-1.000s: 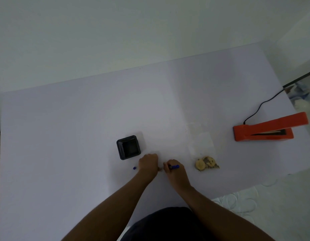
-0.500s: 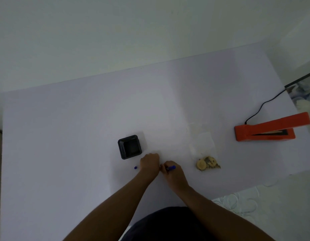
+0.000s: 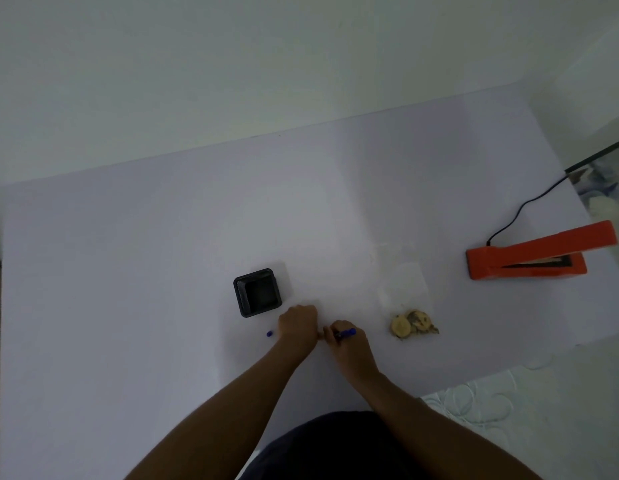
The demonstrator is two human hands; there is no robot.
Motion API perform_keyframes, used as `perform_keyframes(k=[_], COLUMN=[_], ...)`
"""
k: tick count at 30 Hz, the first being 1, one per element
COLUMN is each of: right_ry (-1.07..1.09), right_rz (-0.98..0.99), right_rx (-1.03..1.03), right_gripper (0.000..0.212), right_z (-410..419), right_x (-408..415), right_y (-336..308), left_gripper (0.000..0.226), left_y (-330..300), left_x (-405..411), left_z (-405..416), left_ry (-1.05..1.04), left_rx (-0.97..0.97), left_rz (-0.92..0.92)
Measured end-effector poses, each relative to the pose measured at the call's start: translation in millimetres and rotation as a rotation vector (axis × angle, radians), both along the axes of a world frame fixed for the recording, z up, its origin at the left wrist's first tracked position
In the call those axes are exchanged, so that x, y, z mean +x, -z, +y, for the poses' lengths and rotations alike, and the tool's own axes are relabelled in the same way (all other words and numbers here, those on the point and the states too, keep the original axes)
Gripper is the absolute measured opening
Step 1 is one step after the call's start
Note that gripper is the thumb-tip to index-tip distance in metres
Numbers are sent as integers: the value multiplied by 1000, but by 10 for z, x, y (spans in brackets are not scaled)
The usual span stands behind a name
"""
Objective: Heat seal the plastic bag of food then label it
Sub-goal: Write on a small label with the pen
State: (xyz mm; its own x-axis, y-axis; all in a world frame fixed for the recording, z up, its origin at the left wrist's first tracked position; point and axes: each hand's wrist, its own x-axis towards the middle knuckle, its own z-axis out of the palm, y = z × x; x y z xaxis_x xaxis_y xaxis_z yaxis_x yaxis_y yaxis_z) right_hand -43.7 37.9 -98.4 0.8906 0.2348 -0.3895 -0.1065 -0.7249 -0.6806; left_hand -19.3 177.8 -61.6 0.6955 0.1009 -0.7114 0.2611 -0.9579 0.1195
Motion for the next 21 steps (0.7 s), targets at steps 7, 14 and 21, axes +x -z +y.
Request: perform_keyframes(k=[7, 14, 21], right_ry=[4, 193, 309], right_rz=[127, 237, 291], right_rx=[144, 264, 349], right_gripper=[24, 30, 43], right_z=[116, 134, 138], right_x=[73, 111, 61], right_y=[-214, -250, -256], left_gripper=[13, 12, 36], left_y=[-39, -60, -122], left_x=[-17, -241, -682], left_z=[-76, -57, 266], left_ry=[51, -75, -174], left_rx=[60, -22, -29], left_rz=[-41, -195, -424])
